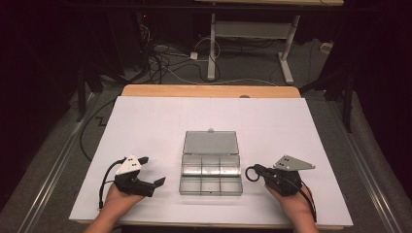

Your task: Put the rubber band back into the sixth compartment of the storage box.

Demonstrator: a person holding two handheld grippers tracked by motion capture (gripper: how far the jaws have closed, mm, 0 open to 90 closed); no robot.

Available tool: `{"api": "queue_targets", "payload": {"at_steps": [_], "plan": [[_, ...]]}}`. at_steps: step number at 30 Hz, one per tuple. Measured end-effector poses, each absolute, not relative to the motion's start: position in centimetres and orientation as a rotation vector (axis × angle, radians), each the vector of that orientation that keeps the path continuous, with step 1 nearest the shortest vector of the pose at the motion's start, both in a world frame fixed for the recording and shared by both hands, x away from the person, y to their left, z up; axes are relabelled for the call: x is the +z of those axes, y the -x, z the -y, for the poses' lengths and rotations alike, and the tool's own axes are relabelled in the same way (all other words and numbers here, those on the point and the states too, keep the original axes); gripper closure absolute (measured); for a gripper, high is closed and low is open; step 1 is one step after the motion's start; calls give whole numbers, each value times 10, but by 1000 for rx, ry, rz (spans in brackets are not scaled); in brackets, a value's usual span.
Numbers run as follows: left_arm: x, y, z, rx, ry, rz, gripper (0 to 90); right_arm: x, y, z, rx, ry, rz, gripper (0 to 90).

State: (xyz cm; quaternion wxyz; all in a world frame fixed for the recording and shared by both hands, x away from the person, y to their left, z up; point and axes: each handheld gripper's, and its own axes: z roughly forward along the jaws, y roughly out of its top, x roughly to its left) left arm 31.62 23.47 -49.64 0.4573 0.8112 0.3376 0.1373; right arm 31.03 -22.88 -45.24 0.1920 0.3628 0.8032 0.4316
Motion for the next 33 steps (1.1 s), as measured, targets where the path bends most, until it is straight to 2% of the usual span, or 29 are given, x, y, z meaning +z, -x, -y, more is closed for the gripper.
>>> {"api": "queue_targets", "payload": {"at_steps": [19, 33], "plan": [[-497, -315, -234, 355, -1999, -835, 0, -439, -312, 189, 1276, -859, -2310, 895], [-497, -315, -235, 356, -1992, -835, 0, -446, -311, 165, 1280, -795, -2379, 895]]}}
